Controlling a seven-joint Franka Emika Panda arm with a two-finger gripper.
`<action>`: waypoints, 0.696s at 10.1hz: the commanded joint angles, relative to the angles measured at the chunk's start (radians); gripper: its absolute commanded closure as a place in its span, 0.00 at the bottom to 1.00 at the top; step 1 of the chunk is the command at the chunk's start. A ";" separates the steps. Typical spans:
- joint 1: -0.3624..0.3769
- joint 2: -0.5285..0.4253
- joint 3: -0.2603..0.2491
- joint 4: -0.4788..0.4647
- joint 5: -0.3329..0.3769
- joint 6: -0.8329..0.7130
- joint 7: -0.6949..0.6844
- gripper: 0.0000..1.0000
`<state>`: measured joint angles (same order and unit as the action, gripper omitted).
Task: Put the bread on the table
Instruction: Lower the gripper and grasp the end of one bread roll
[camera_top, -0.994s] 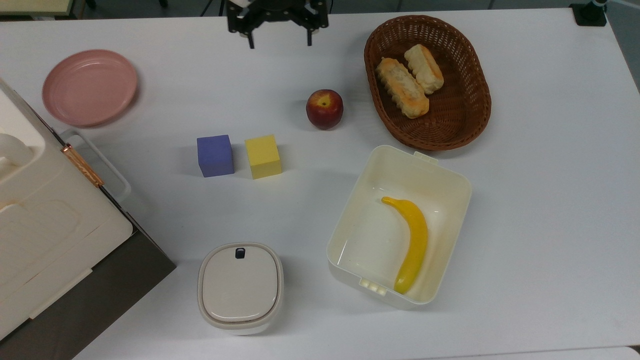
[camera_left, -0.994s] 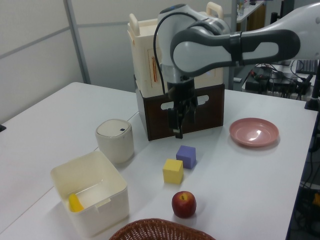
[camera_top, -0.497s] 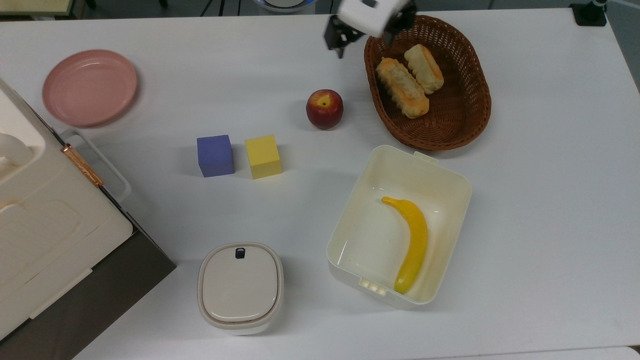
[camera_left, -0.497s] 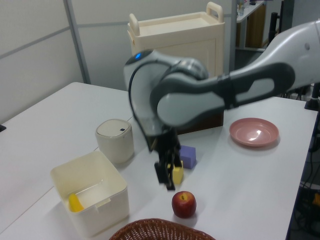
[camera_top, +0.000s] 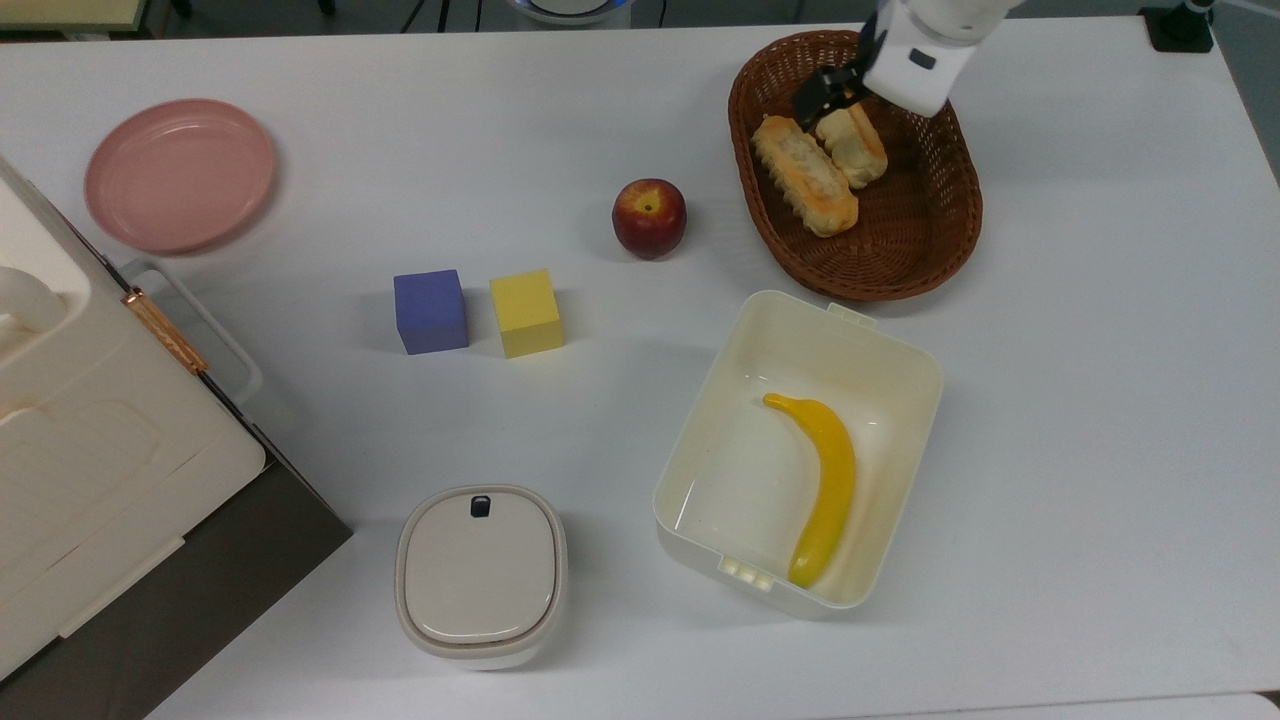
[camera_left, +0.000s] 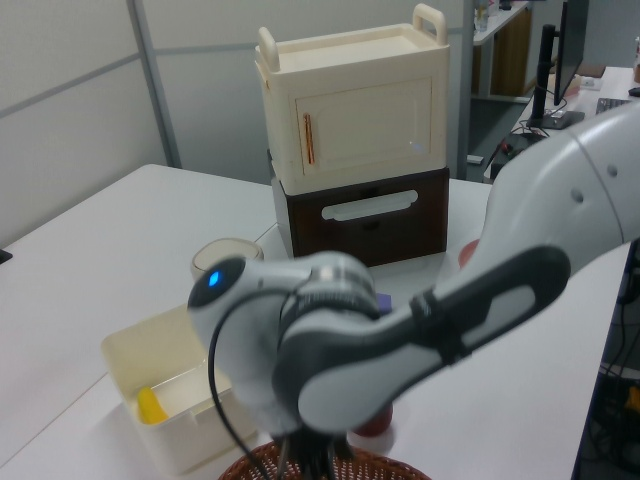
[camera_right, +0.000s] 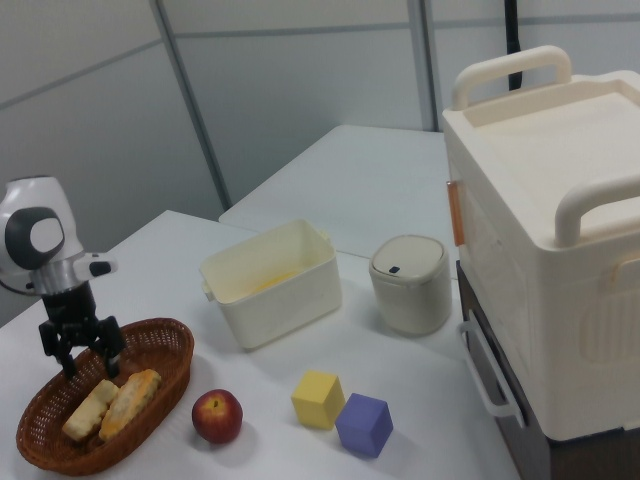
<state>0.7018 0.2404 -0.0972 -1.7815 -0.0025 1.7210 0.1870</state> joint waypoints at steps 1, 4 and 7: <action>0.088 0.060 -0.016 -0.022 0.016 0.063 0.087 0.00; 0.096 0.105 -0.015 -0.030 0.013 0.066 0.092 0.11; 0.107 0.090 -0.015 -0.022 0.006 0.043 0.100 0.67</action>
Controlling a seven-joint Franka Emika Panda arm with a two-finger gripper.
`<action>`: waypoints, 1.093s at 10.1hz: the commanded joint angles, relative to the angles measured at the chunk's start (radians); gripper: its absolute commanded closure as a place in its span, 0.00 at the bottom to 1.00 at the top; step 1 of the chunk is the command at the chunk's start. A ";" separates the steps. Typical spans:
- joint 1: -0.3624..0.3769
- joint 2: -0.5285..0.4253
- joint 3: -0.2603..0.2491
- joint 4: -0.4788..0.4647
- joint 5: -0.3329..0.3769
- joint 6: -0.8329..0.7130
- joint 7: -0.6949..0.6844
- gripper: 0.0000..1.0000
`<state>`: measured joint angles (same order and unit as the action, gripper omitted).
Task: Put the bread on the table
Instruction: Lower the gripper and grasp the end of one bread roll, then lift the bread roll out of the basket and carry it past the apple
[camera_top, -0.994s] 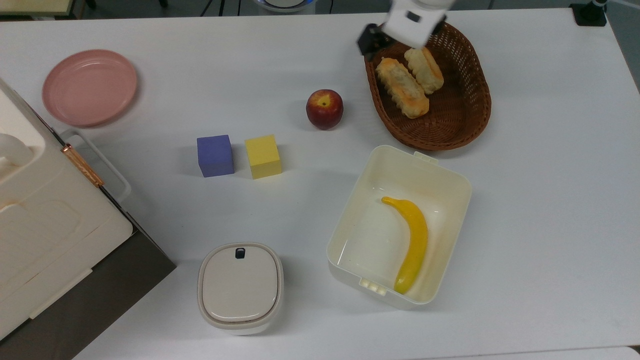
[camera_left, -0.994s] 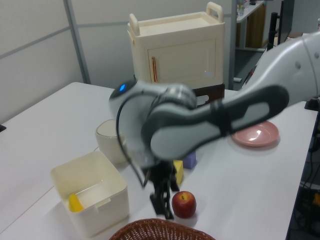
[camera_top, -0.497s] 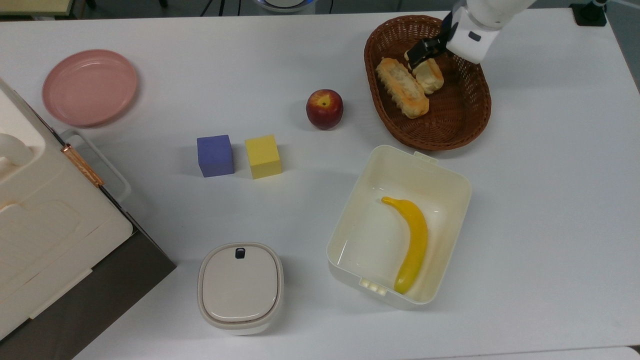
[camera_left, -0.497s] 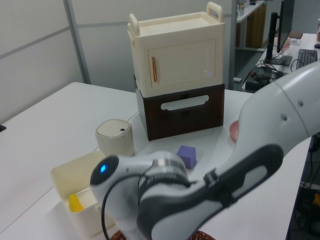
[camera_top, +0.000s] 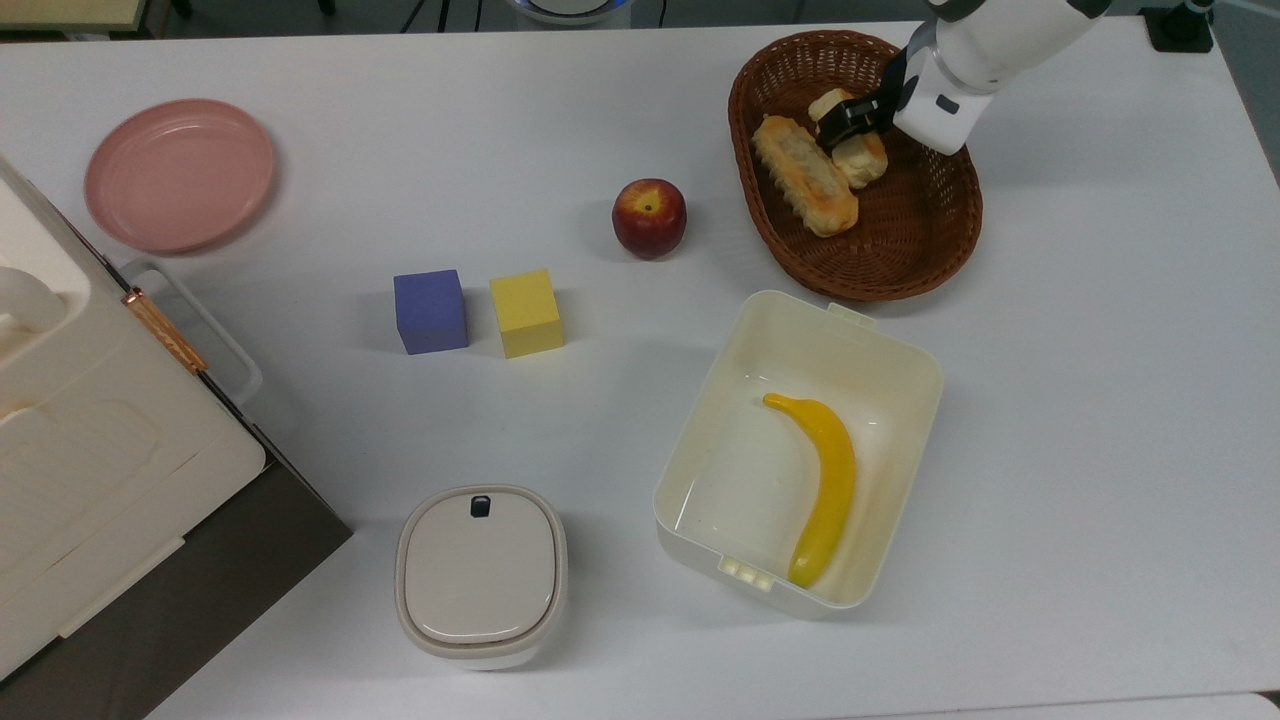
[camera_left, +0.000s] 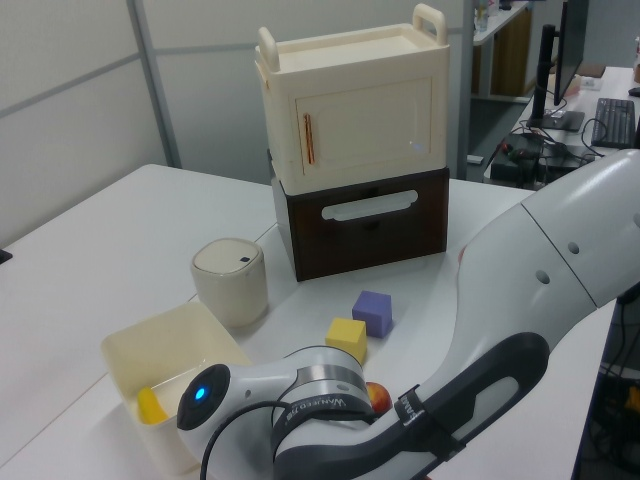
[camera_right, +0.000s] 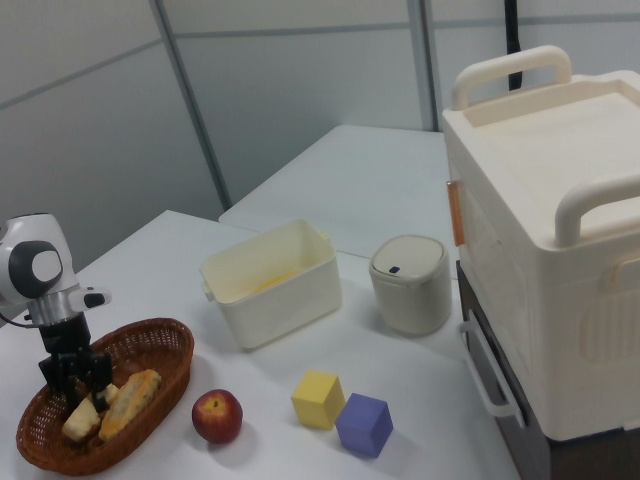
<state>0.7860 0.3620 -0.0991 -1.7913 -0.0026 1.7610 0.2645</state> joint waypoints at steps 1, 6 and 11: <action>0.010 -0.067 -0.014 -0.004 0.004 -0.032 0.021 0.67; -0.181 -0.173 -0.027 0.059 -0.022 -0.117 -0.068 0.67; -0.476 -0.173 -0.027 0.081 -0.082 -0.103 -0.287 0.62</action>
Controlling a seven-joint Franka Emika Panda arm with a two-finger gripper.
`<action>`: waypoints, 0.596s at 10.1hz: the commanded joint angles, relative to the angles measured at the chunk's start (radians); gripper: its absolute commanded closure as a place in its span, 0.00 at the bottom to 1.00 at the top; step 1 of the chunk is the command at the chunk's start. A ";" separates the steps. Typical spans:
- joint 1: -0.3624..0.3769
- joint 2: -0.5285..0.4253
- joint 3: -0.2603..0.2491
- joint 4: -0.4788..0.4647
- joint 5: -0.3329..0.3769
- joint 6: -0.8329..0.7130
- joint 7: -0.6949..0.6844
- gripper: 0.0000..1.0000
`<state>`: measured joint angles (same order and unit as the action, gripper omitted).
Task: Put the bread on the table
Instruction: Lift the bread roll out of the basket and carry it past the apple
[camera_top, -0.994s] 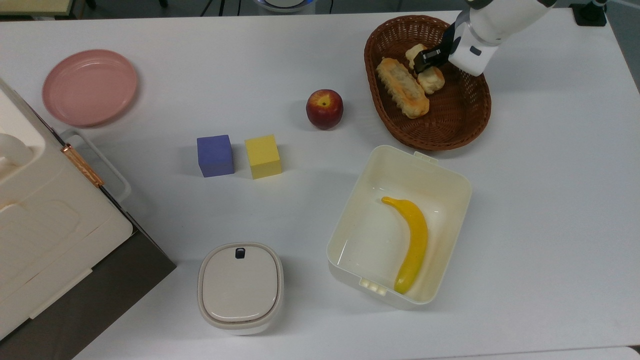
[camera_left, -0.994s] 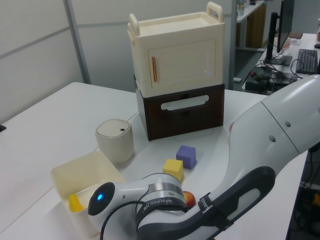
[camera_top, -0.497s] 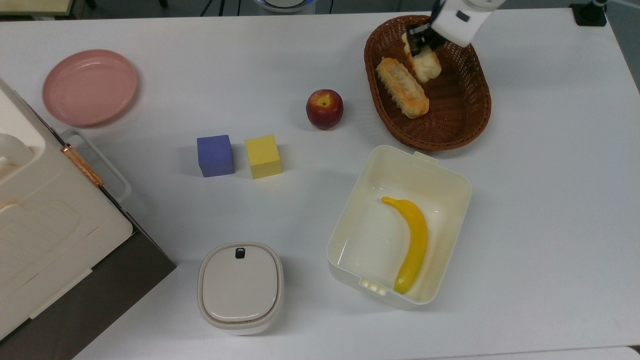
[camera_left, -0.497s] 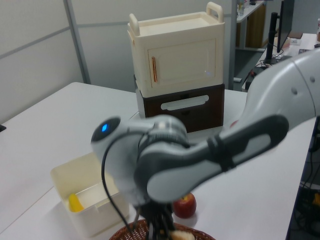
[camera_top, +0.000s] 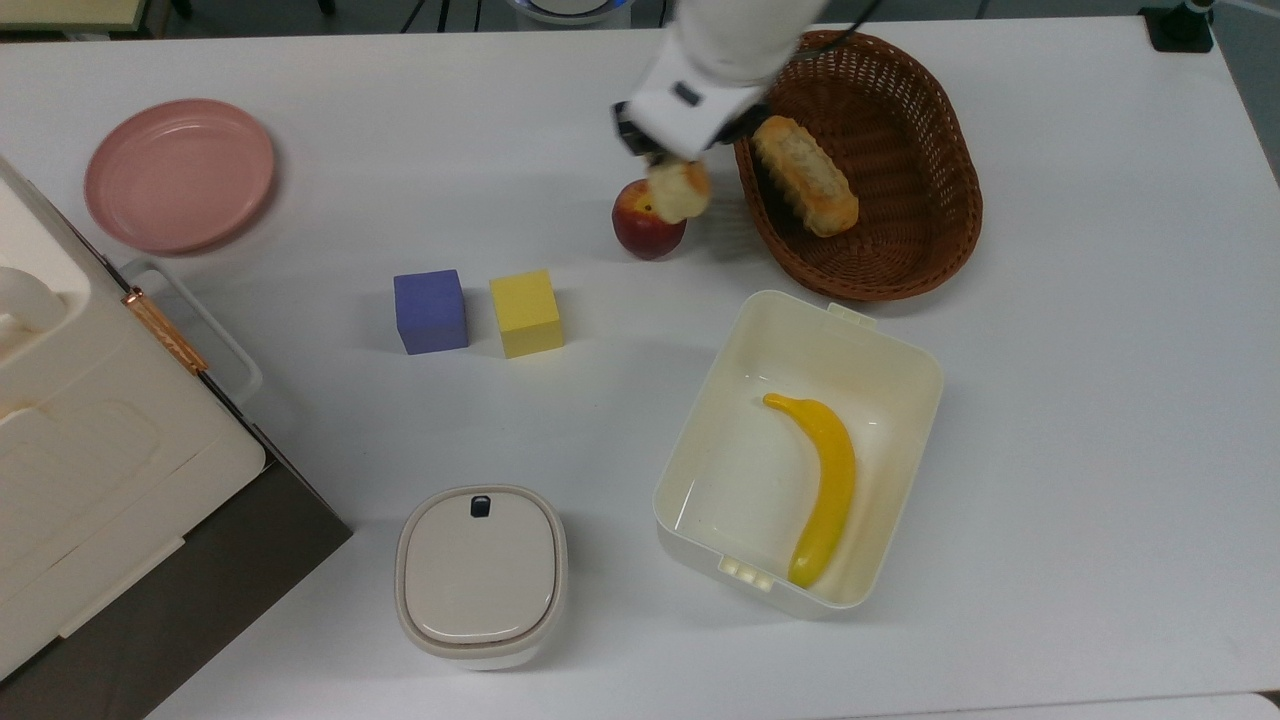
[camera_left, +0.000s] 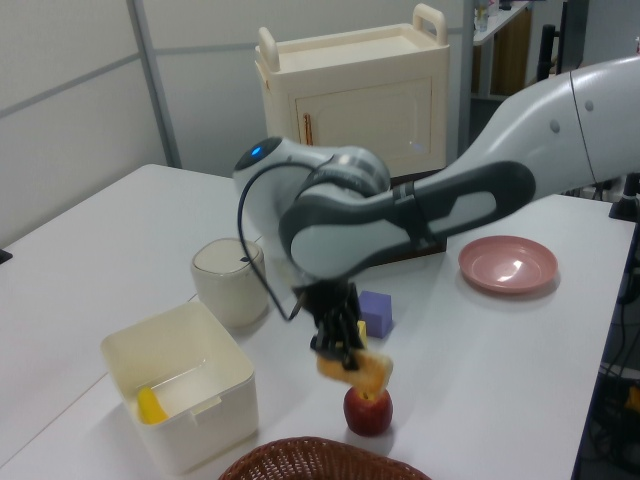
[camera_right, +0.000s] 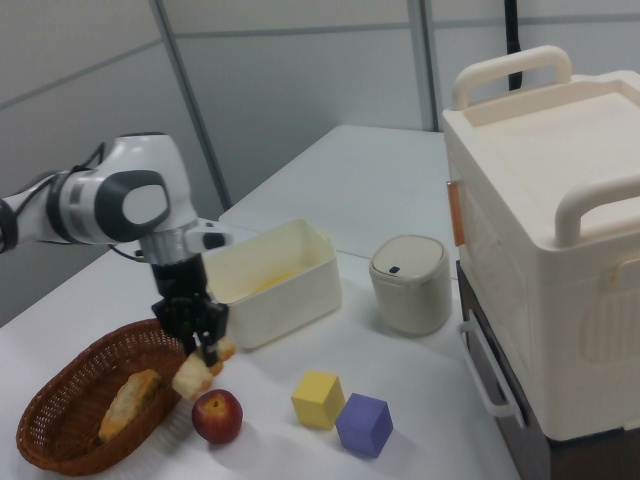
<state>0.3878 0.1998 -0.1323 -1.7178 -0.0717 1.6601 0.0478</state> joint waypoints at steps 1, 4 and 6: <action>-0.123 -0.010 0.007 0.024 -0.017 -0.002 -0.080 0.39; -0.220 -0.013 0.007 0.095 -0.020 -0.002 -0.074 0.00; -0.254 -0.060 0.005 0.126 -0.020 -0.005 -0.066 0.00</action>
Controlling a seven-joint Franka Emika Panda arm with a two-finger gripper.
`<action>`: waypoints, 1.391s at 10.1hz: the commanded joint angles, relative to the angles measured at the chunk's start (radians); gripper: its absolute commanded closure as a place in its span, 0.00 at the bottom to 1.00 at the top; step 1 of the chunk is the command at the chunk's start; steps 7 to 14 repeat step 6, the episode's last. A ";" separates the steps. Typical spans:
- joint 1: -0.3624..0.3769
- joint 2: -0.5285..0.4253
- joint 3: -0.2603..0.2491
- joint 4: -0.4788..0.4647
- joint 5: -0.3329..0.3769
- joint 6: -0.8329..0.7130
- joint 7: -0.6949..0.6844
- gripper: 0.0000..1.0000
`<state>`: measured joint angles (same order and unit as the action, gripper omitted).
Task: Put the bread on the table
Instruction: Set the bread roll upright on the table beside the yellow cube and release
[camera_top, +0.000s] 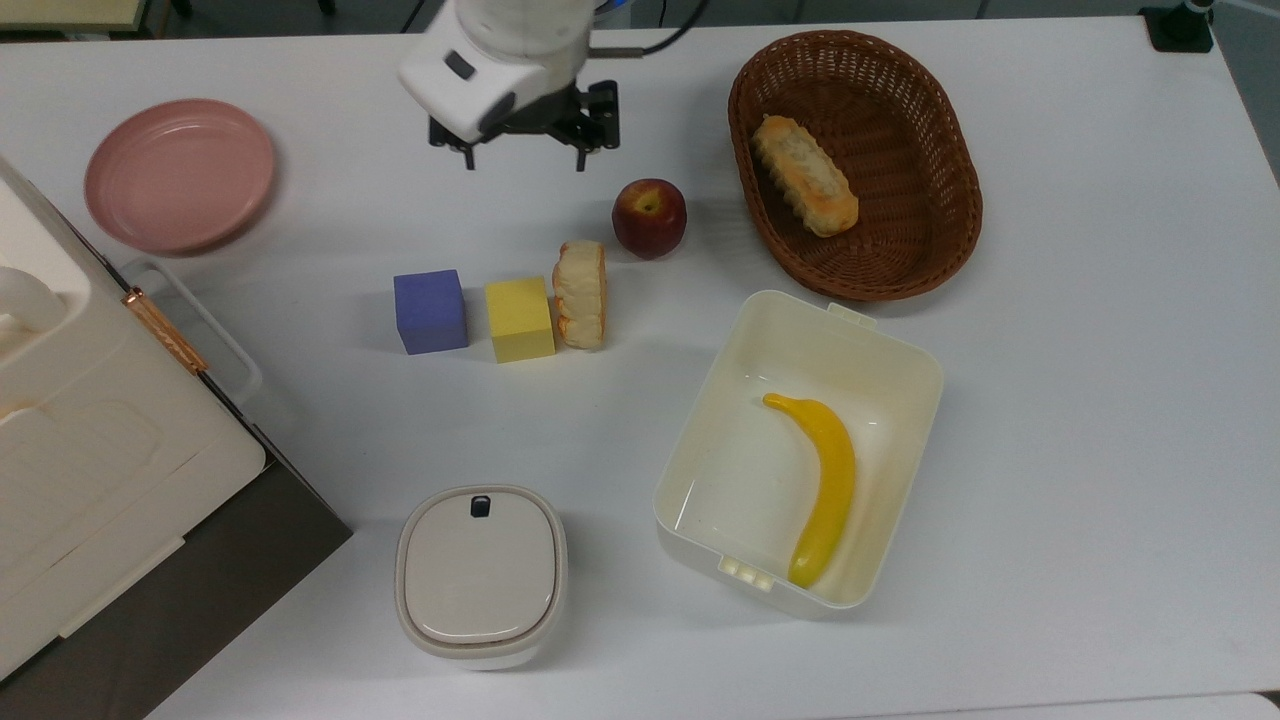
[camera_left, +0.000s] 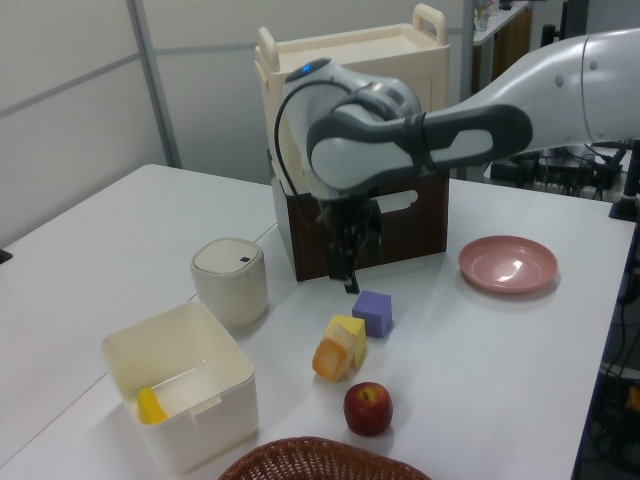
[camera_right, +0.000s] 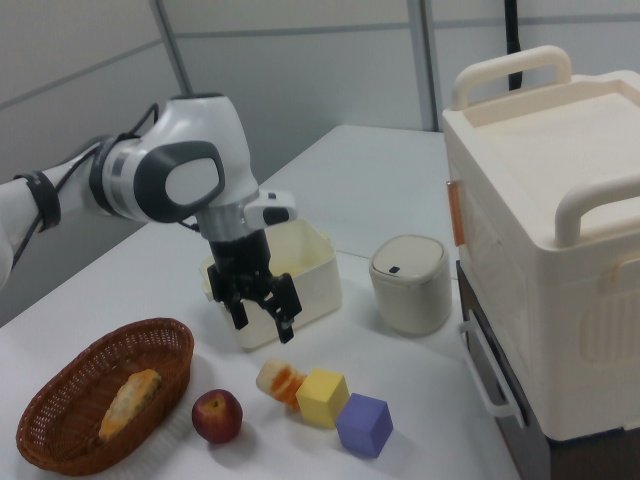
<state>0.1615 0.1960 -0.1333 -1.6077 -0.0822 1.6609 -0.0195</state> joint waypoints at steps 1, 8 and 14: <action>-0.051 -0.102 0.008 0.015 0.002 -0.010 0.007 0.00; -0.082 -0.194 0.009 0.009 0.059 -0.007 0.141 0.00; -0.082 -0.194 0.009 0.009 0.059 -0.007 0.141 0.00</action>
